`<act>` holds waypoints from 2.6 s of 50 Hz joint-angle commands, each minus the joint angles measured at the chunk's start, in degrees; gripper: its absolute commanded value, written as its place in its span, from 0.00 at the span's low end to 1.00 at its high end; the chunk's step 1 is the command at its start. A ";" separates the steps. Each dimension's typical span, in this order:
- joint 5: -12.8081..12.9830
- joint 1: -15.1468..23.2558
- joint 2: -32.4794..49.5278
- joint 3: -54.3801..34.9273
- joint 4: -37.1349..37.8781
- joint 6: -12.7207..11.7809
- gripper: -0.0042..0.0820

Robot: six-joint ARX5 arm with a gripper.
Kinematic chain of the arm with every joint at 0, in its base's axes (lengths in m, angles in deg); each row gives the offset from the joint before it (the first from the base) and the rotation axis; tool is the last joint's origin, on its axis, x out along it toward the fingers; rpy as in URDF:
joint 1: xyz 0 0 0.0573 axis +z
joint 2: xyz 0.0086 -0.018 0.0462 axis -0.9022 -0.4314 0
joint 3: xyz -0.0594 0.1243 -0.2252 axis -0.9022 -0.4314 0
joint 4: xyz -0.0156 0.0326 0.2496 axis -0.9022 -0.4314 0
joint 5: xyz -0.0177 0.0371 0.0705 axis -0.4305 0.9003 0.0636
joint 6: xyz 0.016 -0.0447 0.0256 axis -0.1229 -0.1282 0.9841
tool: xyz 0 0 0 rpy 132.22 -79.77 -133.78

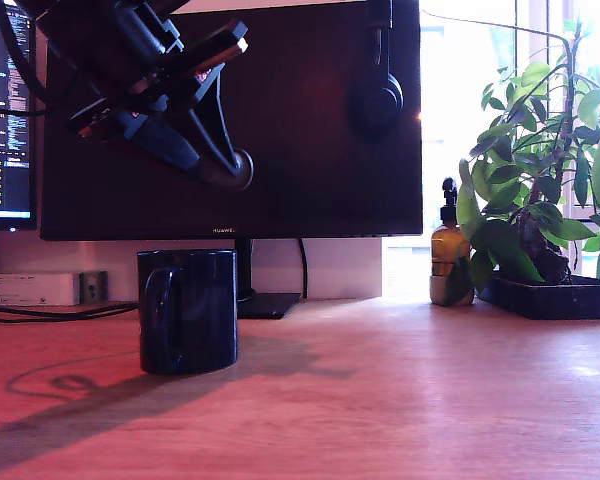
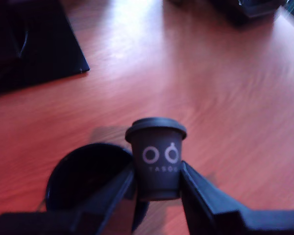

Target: Pick up the coffee capsules from the table one by one and drop them inside the nearest coffee cup

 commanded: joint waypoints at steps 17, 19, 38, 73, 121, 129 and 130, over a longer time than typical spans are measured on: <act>2.14 0.39 3.13 -3.04 0.02 4.70 0.27; 2.14 0.70 4.02 -3.76 0.20 4.70 0.27; -1.18 4.46 7.15 -6.08 -2.40 7.04 0.27; -0.61 4.96 2.32 -1.27 -8.87 9.03 0.27; 2.80 4.17 -11.56 9.18 -14.51 13.11 0.27; 2.82 4.17 -11.56 9.18 -14.97 13.11 0.27; 2.82 4.17 -11.56 9.18 -14.95 13.11 0.27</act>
